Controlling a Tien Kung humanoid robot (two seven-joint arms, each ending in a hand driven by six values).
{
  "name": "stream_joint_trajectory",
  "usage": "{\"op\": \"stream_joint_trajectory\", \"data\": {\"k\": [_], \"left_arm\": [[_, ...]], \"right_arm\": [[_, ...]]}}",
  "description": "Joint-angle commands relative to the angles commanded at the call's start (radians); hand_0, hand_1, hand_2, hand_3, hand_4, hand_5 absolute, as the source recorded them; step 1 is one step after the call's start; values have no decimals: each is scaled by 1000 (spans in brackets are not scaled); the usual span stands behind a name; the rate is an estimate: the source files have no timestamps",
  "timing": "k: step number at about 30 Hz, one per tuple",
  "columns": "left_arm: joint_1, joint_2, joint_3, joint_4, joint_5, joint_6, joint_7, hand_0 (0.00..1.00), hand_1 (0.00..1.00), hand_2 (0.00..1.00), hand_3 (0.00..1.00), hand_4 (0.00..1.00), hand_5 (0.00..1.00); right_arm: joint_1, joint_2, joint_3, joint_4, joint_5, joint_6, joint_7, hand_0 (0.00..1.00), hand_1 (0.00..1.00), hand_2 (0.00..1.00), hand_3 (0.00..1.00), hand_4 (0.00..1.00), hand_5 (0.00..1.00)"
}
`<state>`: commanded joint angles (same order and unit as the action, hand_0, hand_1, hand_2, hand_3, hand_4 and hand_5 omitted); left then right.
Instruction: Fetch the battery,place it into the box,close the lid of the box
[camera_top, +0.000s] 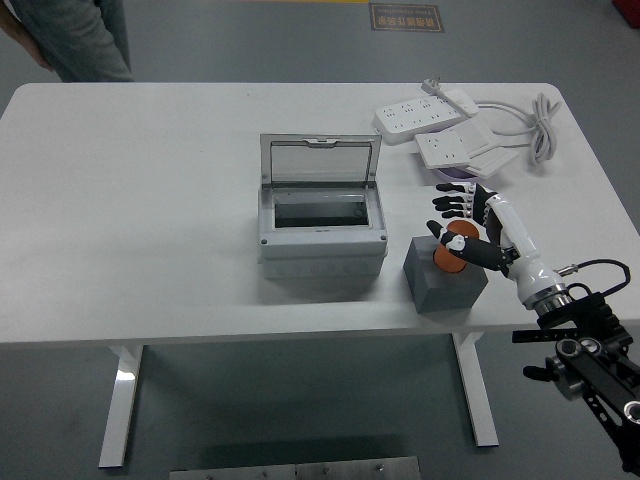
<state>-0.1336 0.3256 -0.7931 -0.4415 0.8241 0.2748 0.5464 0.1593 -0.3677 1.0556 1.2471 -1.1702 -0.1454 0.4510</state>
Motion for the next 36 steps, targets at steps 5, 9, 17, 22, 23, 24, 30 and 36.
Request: {"op": "stream_joint_trajectory", "data": {"k": [5, 9, 17, 22, 23, 24, 30, 36], "left_arm": [[-3, 1, -1, 0, 3, 0, 0, 633, 689, 574, 570, 589, 20], [-5, 1, -2, -1, 4, -1, 1, 633, 689, 574, 570, 589, 20], [-4, 0, -2, -1, 5, -2, 2, 631, 690, 573, 568, 588, 21], [-2, 0, -2, -1, 4, -2, 2, 631, 690, 573, 568, 588, 21], [-2, 0, -1, -1, 4, -2, 2, 631, 690, 574, 569, 588, 19], [-2, 0, -1, -1, 4, -2, 2, 631, 690, 574, 569, 588, 19], [-2, 0, 0, -1, 3, -3, 0, 630, 690, 573, 566, 586, 19], [-1, 0, 0, -1, 2, -3, -1, 627, 690, 573, 566, 586, 19]], "right_arm": [[20, 6, -19, -18, -3, 1, -1, 610, 640, 639, 697, 783, 183], [33, 6, -34, -27, -6, 1, -3, 610, 640, 639, 697, 783, 183], [39, 3, -44, -39, -9, 2, -4, 603, 628, 641, 688, 732, 122], [35, 1, -41, -44, -11, 1, -2, 603, 628, 641, 688, 732, 122], [34, 0, -41, -44, -11, 0, -2, 602, 630, 639, 683, 733, 125], [33, 0, -40, -44, -12, 0, -2, 602, 630, 639, 683, 733, 125], [30, -1, -36, -50, -11, -3, 2, 601, 629, 636, 682, 733, 134], [24, -4, -29, -54, -10, -6, 5, 601, 629, 635, 678, 716, 111]]}}
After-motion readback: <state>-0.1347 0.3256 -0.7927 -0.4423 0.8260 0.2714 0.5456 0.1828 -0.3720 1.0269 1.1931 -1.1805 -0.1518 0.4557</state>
